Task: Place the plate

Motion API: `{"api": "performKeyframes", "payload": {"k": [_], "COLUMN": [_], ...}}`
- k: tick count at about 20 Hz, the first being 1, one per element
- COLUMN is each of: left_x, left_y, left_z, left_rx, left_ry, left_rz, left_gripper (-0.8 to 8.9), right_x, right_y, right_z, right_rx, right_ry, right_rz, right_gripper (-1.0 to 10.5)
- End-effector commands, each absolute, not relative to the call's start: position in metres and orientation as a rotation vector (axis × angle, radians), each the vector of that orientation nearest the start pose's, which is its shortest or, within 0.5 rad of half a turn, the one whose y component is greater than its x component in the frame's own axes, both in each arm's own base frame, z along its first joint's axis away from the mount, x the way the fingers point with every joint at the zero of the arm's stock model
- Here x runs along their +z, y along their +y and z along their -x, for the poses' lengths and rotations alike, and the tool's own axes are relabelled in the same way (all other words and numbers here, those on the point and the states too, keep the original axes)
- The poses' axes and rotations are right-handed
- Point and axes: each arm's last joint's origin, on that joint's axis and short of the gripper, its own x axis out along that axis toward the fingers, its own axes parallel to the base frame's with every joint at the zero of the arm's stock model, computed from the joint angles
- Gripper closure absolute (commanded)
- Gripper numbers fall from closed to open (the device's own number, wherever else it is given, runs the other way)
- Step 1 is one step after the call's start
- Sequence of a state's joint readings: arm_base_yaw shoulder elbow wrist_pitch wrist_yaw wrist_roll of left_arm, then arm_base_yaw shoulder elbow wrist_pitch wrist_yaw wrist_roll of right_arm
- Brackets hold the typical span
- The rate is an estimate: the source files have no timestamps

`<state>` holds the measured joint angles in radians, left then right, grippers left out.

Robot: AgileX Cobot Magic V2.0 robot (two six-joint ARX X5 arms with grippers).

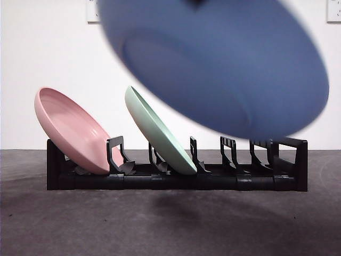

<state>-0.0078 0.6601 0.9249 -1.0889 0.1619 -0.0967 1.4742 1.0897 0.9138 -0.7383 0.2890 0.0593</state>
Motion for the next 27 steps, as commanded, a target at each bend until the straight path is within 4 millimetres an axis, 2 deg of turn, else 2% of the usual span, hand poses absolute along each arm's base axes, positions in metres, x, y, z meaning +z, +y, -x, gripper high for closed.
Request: {"api": "performKeyframes", "payload": {"k": [1,3,7,14,21,22,24,27], "left_x": [0.323,0.323,0.323,0.323,0.323,0.323,0.323,0.323], "left_y": [-0.006,-0.006,-0.006,-0.006,-0.006,-0.006,-0.006,-0.006], "left_z": [-0.098,-0.098,-0.098,-0.098,-0.098,-0.098,-0.098,-0.098], "left_rx": [-0.126,-0.126,-0.126,-0.126,-0.126,-0.127,-0.126,-0.126], "left_ry": [0.810,0.809,0.810,0.811,0.810,0.810,0.810,0.810], "left_rz": [0.156,0.156,0.156,0.156,0.155,0.156,0.156,0.156], "left_gripper": [4.89,4.89,4.89,4.89,4.89,4.89,4.89,4.89], "right_x": [0.261,0.243,0.218,0.184,0.180,0.180,0.180,0.187], "right_y": [0.225,0.240,0.263,0.280,0.285,0.285,0.284,0.284], "right_z": [-0.028,-0.033,-0.045,-0.073,-0.082,-0.082,-0.082,-0.082], "right_rx": [1.051,1.017,1.000,0.935,0.997,0.996,0.993,0.964], "right_ry": [0.666,0.685,0.693,0.749,0.757,0.758,0.764,0.785], "right_rz": [0.792,0.875,0.922,0.963,0.913,0.913,0.915,0.835], "right_gripper": [9.3,9.3,9.3,9.3,9.2,8.9,7.5,7.2]}}
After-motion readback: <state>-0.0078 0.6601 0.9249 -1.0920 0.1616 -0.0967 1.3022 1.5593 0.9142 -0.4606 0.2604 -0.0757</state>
